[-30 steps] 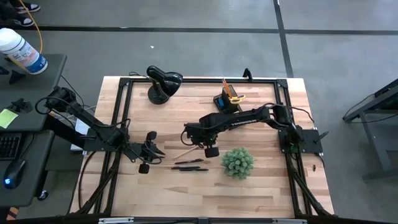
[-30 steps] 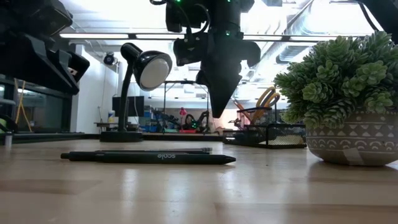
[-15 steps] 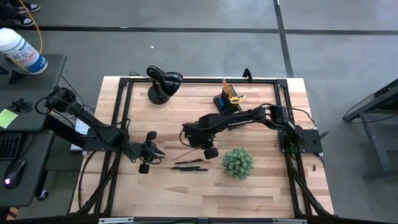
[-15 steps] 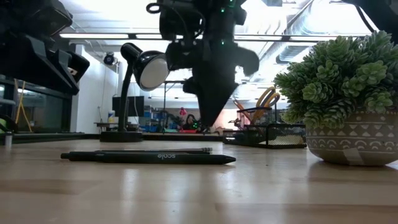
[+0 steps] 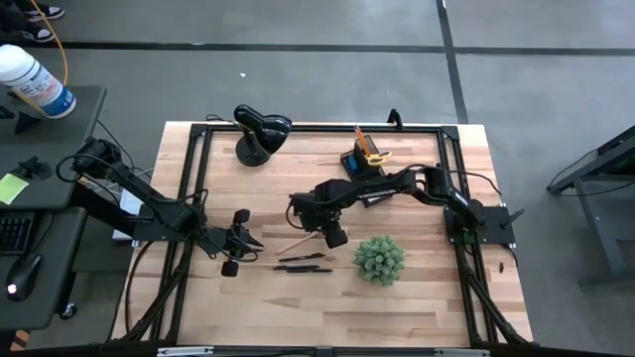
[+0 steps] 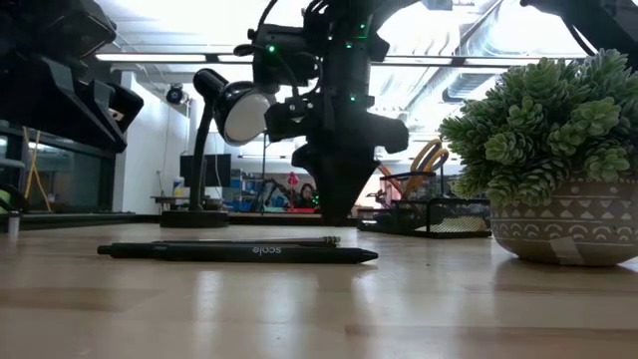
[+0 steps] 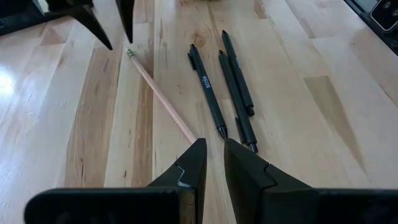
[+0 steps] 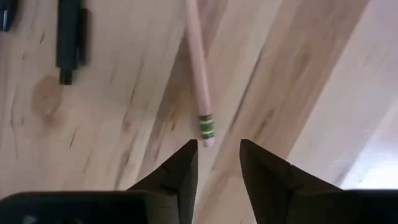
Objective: Pick and place office supplies into organizer
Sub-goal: Put the white pencil into the desk organizer
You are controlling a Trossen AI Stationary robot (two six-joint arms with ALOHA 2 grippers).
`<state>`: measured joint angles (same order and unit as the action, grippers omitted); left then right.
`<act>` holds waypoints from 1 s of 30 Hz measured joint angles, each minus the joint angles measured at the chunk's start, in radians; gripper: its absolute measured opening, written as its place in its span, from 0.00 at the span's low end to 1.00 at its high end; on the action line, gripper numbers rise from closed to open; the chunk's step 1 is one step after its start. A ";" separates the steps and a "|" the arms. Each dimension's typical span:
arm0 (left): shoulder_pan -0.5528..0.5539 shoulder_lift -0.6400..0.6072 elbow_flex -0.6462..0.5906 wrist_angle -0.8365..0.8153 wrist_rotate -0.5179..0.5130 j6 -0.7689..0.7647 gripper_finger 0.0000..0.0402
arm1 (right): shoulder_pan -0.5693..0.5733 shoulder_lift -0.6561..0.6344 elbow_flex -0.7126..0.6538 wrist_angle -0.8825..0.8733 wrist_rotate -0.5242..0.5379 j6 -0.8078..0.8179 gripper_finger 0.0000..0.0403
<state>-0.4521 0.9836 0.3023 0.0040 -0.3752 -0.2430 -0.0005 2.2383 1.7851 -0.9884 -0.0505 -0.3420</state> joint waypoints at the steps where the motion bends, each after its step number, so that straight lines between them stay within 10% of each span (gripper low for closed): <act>1: 0.000 0.000 0.000 0.000 0.000 0.000 0.11 | -0.001 0.000 0.000 0.007 -0.002 0.000 0.28; 30: 0.000 0.000 0.000 -0.016 0.000 0.003 0.11 | 0.023 0.058 0.004 0.007 0.003 -0.010 0.20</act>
<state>-0.4522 0.9840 0.3023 -0.0119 -0.3748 -0.2402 0.0221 2.2964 1.7889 -0.9810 -0.0477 -0.3519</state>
